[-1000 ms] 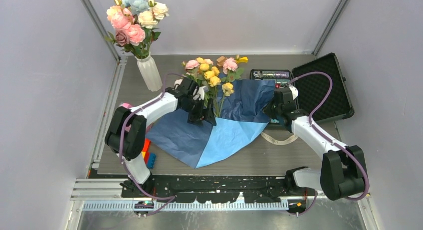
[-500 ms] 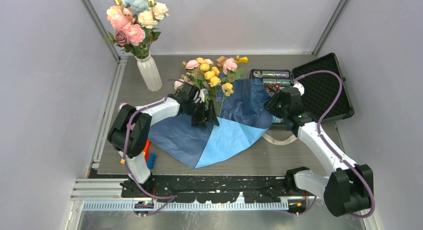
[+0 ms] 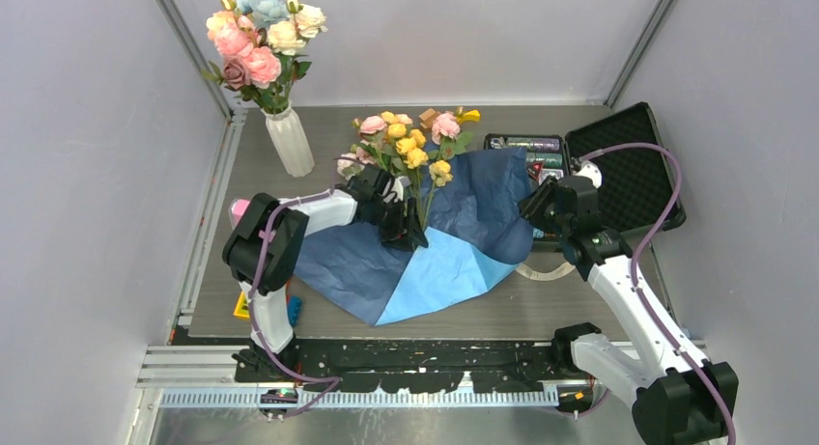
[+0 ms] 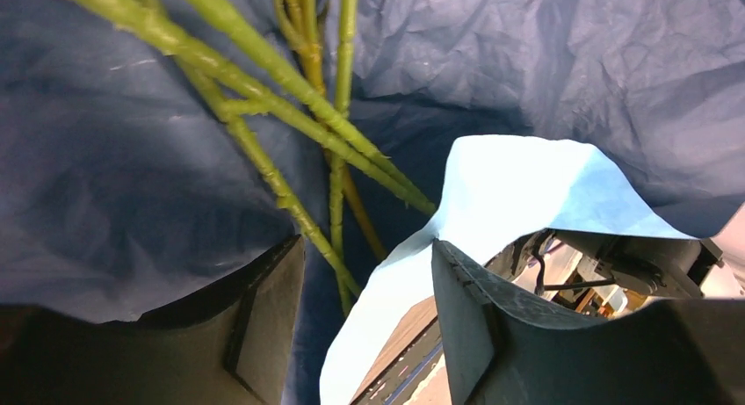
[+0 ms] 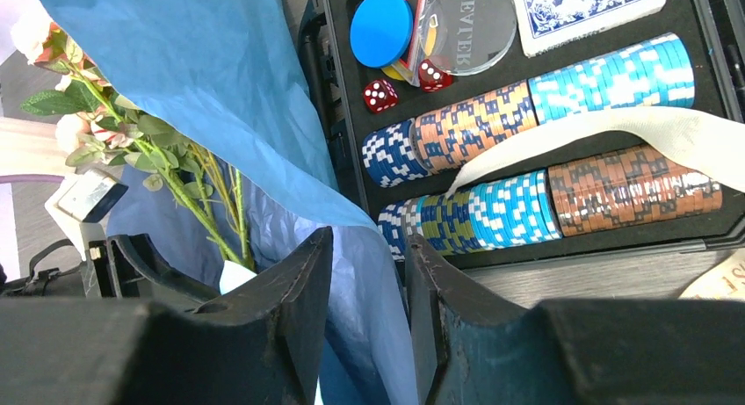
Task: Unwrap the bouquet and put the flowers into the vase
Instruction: Unfold the wrapping paper at the center of the board.
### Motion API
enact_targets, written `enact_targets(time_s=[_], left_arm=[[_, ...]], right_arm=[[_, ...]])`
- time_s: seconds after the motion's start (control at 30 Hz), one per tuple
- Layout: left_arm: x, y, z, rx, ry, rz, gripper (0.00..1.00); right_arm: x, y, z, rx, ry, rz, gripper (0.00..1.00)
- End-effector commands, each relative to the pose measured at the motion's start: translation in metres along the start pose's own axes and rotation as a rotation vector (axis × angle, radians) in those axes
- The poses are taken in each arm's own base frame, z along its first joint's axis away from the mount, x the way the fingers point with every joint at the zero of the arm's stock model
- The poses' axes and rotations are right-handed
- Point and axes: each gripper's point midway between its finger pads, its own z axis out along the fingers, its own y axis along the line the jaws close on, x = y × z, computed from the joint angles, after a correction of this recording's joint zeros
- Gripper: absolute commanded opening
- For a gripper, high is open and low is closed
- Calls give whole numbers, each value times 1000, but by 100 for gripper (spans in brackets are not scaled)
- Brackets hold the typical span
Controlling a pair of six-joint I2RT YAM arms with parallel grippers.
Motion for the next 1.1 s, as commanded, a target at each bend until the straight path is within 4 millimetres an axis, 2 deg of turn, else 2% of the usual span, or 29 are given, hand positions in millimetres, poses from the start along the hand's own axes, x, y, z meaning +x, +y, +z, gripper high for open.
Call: enact_targets(time_s=[0.0,0.13,0.27,0.37,0.53,0.83,1.07], left_arm=[[-7,-30,-1,109,-16,79,56],[6,-38,3,143,24,98,50],[16,-45,3,156,44,109,40],[21,-51,-4,164,36,120,33],[35,-73,-19,202,16,178,30],[85,-96,-28,234,40,341,31],[137,-126,-39,360,107,519,49]], right_arm=[[-17,8,-13,-24,-41,-25,42],[-15,5,-16,-14,-37,-35,42],[-16,5,-18,-15,-39,-37,42],[-17,6,-22,-16,-35,-43,42],[-16,13,-26,-45,-9,-61,42],[1,39,-20,-157,138,-75,44],[14,58,-16,-248,236,-75,47]])
